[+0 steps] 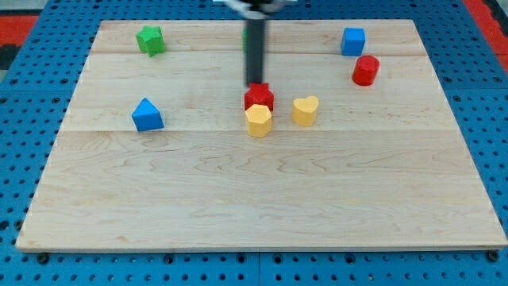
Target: Slide the red star above the blue triangle
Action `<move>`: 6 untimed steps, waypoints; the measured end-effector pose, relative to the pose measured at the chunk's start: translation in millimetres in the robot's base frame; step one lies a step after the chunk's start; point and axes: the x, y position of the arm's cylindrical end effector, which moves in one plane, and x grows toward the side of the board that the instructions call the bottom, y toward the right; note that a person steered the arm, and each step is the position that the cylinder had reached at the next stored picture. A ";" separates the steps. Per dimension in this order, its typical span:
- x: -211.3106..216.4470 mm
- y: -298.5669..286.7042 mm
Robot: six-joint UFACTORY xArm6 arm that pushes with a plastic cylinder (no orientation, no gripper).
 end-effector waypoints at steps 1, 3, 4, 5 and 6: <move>-5.5 38.7; 32.6 95.6; 31.1 10.6; 26.7 -87.3; 31.9 -51.3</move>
